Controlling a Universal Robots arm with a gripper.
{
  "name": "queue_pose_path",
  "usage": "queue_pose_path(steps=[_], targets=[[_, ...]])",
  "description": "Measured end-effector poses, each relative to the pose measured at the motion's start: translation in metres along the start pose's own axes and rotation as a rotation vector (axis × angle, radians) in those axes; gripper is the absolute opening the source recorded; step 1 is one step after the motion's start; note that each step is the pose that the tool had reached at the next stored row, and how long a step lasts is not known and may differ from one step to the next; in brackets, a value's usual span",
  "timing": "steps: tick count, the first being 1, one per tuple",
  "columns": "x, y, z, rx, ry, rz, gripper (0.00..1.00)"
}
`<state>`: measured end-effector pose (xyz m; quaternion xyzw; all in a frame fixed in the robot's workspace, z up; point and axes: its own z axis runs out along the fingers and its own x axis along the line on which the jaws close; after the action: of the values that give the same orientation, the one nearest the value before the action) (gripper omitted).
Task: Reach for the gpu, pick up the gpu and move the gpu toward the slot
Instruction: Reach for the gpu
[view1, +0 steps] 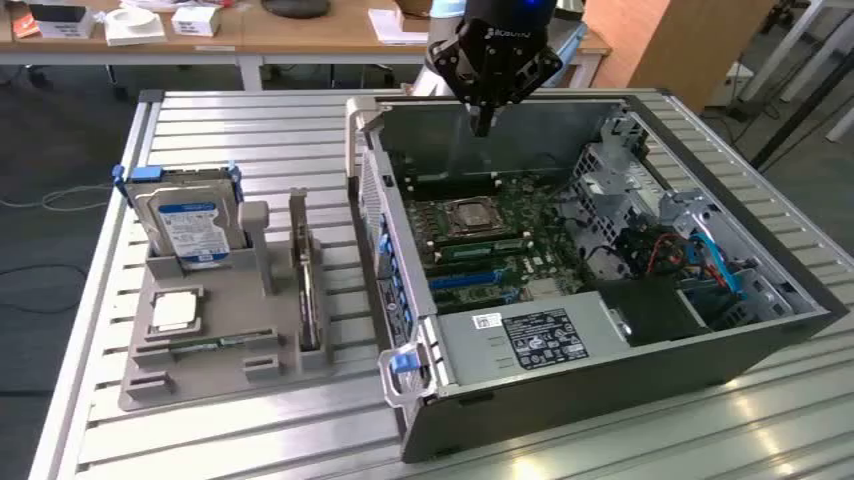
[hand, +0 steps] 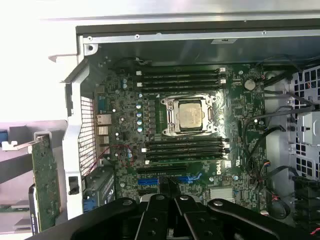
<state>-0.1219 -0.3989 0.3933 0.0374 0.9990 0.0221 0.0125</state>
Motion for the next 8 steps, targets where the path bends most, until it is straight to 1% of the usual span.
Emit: queue_pose_path(steps=[8], targets=[[0.0, 0.0, 0.0, 0.0, 0.0, 0.0, 0.11]])
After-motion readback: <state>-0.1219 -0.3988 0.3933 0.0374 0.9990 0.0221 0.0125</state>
